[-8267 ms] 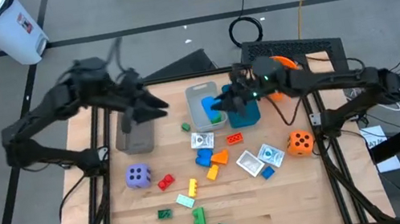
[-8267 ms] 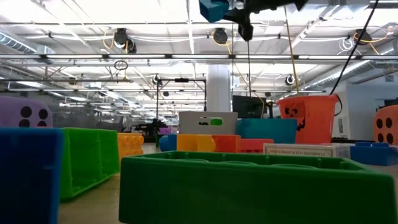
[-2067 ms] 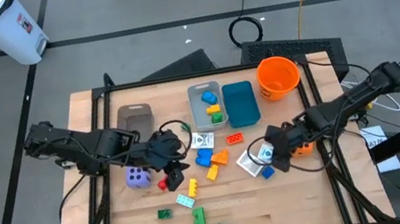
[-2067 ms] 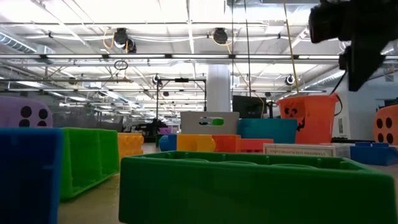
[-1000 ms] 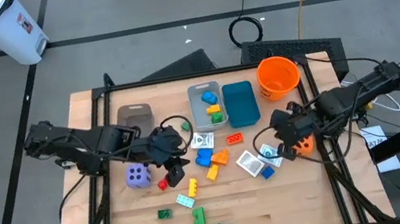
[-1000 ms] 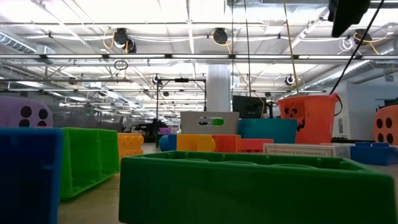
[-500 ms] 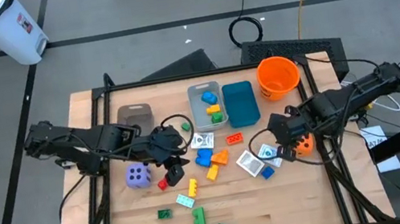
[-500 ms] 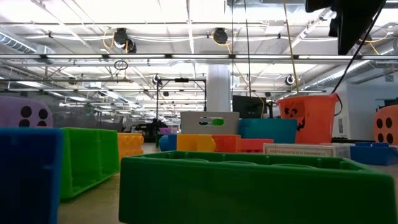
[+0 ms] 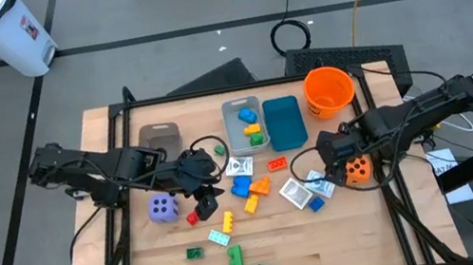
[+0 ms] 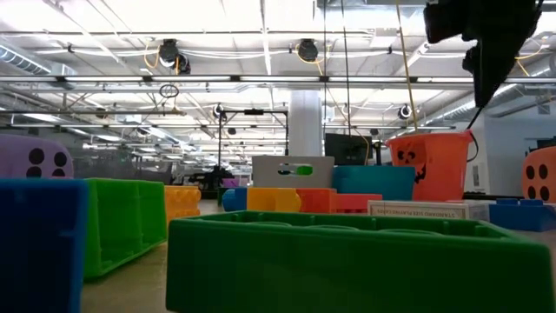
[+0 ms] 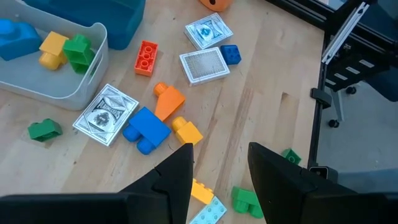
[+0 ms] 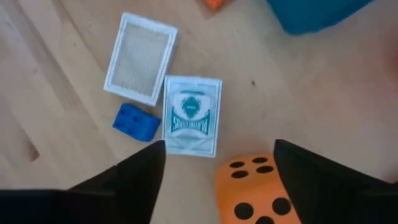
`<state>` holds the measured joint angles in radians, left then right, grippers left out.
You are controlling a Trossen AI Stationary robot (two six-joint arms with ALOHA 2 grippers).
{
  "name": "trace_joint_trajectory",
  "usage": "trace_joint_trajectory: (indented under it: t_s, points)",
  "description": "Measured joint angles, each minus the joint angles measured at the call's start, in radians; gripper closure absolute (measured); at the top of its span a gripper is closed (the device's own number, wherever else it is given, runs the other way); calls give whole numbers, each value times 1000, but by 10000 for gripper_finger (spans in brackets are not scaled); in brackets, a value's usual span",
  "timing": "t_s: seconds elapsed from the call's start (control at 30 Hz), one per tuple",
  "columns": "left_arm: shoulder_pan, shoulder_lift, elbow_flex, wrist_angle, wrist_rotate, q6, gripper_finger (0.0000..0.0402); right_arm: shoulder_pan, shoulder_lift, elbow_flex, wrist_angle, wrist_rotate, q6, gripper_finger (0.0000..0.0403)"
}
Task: Pick & Place Toys
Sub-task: Put the blue deck of cards into the black bin
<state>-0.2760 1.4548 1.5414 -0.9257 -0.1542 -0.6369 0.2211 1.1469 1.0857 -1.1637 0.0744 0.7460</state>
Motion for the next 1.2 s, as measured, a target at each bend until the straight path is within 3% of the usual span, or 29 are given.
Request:
trace_joint_trajectory:
  t_s: [0.3,0.5,1.2]
  points:
    - [0,0,0,0,4,0,243,1,0,-65,48,-25,37,61]
    - [0,0,0,0,5,0,243,3,16,-118,165,-105,54,64]
    - [0,0,0,1,7,-2,243,3,41,-131,281,-103,8,69]
